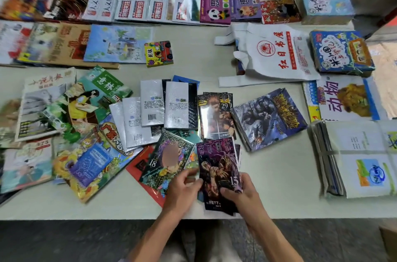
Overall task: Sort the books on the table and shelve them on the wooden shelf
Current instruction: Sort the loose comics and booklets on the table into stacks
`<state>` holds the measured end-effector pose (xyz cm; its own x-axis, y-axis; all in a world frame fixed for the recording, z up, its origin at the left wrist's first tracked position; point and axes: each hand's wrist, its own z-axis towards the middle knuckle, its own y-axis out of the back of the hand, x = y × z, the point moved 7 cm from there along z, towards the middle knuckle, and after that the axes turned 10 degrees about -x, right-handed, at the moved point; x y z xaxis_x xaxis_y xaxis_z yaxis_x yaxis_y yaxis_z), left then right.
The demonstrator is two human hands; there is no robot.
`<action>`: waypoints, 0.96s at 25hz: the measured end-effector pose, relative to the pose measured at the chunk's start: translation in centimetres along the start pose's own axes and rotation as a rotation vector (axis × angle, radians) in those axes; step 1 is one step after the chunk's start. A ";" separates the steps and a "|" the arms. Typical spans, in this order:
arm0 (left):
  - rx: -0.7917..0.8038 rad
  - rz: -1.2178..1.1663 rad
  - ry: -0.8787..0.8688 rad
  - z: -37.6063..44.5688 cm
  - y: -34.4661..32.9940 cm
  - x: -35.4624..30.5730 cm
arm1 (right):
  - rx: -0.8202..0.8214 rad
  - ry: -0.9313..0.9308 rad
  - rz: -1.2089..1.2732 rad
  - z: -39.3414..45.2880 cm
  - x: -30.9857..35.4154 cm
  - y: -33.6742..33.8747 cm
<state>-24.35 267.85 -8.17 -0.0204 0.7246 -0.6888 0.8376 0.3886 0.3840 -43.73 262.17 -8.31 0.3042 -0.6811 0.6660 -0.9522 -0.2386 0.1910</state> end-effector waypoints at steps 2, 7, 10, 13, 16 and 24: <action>-0.243 0.106 -0.121 1.2 3.8 -0.5 | -0.047 0.063 -0.095 -0.3 1.3 -1.8; -0.214 0.593 -0.072 4.9 8.2 2.0 | -0.119 0.166 -0.269 -1.4 2.2 -5.0; -0.090 0.342 0.042 5.9 7.9 2.8 | -0.127 0.215 -0.326 -1.9 2.3 -6.0; -0.133 0.167 -0.047 4.7 8.3 1.5 | -0.139 0.203 -0.262 -1.8 2.2 -6.0; -0.173 0.179 -0.233 2.8 7.8 -0.4 | -0.157 0.234 -0.260 -1.9 2.5 -6.4; 0.032 -0.626 0.300 4.0 9.4 3.1 | -0.135 0.048 0.042 -0.5 1.1 -4.0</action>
<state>-14.39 271.43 -9.18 -0.6507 0.4976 -0.5735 0.6349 0.7709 -0.0515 -39.57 262.67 -7.99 0.2656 -0.6537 0.7086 -0.9602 -0.1131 0.2555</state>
